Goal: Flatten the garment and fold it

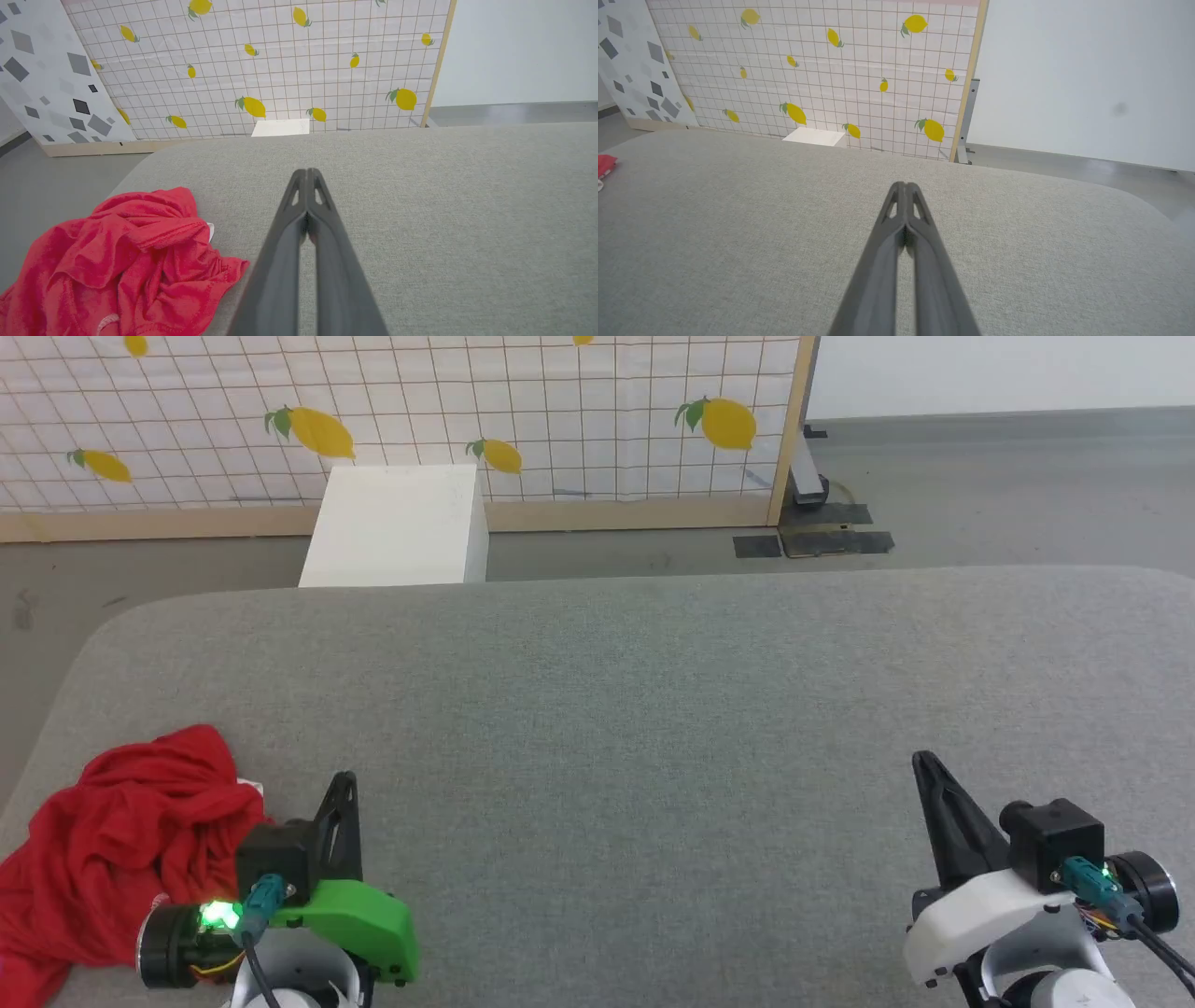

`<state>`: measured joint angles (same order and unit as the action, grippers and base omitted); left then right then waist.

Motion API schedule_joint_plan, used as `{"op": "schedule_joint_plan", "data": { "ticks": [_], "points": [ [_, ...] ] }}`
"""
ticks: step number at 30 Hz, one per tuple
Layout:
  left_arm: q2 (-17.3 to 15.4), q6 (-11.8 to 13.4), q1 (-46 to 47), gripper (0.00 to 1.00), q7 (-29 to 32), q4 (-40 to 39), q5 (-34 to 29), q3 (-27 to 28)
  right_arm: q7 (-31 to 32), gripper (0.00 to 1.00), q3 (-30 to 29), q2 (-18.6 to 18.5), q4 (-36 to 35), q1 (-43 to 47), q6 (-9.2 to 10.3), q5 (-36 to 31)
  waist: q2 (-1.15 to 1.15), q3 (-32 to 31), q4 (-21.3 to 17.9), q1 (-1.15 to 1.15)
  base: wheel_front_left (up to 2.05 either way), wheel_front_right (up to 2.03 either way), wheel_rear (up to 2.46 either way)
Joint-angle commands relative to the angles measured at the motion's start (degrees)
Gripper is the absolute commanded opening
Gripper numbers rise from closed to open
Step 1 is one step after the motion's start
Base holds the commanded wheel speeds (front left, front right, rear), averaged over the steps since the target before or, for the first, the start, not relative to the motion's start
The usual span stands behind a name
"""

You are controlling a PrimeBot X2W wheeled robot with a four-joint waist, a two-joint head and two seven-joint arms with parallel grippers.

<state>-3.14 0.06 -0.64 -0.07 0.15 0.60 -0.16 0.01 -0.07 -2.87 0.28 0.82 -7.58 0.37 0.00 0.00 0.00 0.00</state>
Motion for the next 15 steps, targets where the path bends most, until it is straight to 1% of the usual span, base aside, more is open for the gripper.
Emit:
{"op": "schedule_joint_plan", "data": {
  "ticks": [1, 11, 12, 15],
  "points": [
    [0.3, -0.1, 0.6, 0.00, 0.1, -0.1, -0.6, 0.2, 0.0, 0.00, 0.1, 0.0, -0.3, -0.8, 0.09, -0.4, 0.00, 0.0, 0.0, 0.00, 0.00, 0.00, 0.00],
    [0.3, -0.1, 0.6, 0.00, 0.1, -0.1, -0.6, 0.2, 0.0, 0.00, 0.1, 0.0, -0.3, -0.8, 0.09, -0.4, 0.00, 0.0, 0.0, 0.00, 0.00, 0.00, 0.00],
    [0.0, 0.0, 0.0, 1.00, 0.0, 0.0, 0.0, 0.0, 0.0, 1.00, 0.0, 0.0, 0.0, 0.0, 0.00, 0.0, 0.00, 0.0, 0.0, 0.00, 0.00, 0.00, 0.00],
    [0.0, 0.0, 0.0, 1.00, 0.0, 0.0, 0.2, -0.1, 0.0, 1.00, -0.1, 0.0, 0.1, 0.1, 0.00, 0.1, 0.00, 0.0, 0.0, 0.00, 0.00, 0.00, 0.00]
  ]
}}
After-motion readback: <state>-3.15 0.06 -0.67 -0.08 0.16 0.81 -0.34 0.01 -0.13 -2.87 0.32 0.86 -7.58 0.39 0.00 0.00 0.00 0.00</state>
